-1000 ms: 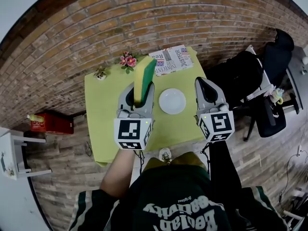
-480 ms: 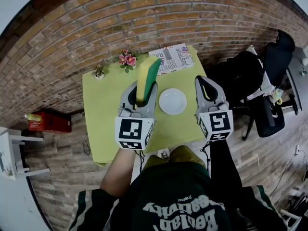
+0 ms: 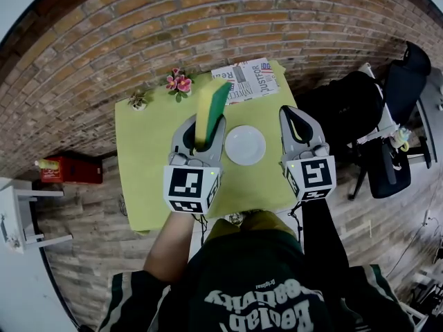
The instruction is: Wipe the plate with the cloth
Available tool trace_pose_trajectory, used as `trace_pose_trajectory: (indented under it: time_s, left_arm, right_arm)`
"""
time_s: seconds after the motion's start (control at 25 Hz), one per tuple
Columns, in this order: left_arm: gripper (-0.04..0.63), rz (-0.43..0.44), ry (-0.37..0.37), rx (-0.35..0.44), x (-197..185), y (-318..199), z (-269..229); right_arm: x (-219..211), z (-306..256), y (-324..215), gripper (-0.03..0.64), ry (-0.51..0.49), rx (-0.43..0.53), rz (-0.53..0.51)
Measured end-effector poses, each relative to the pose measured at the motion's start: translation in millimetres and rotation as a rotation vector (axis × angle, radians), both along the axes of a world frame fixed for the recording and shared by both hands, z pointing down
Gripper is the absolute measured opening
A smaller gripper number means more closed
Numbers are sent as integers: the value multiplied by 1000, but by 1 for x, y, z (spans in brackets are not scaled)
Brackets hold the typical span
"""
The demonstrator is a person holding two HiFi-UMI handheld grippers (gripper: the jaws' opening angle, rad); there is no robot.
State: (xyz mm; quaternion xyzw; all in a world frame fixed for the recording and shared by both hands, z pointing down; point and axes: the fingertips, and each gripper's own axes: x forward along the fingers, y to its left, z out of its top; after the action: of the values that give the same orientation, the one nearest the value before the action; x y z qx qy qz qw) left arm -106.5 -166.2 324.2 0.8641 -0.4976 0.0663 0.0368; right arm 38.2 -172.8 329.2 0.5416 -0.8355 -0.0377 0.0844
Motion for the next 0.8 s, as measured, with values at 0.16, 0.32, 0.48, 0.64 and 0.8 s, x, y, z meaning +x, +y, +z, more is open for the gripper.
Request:
trace_pose_trajectory:
  time_s: [0.16,0.32,0.48,0.64,0.8]
  left_arm:
    - [135,-14,-2,-26,11,-8,7]
    - [135,-33,-13,-64,22,-15,18]
    - [135,-38,-27,-118,37,-19,34]
    - [135,-64,-40,-179,47,-26,53]
    - [135,-85,-52,-241,60,-31,74]
  right_arm:
    - [10,5,-13,14,-10,-14,-15]
    - [13,11,-26,14,-22,-30,-48]
    - [18,19,-37,14,-17,-47,-82]
    - [30,25,-50,14,-20,-62,-100]
    - [41,32,-62,14,-29,-69,-122]
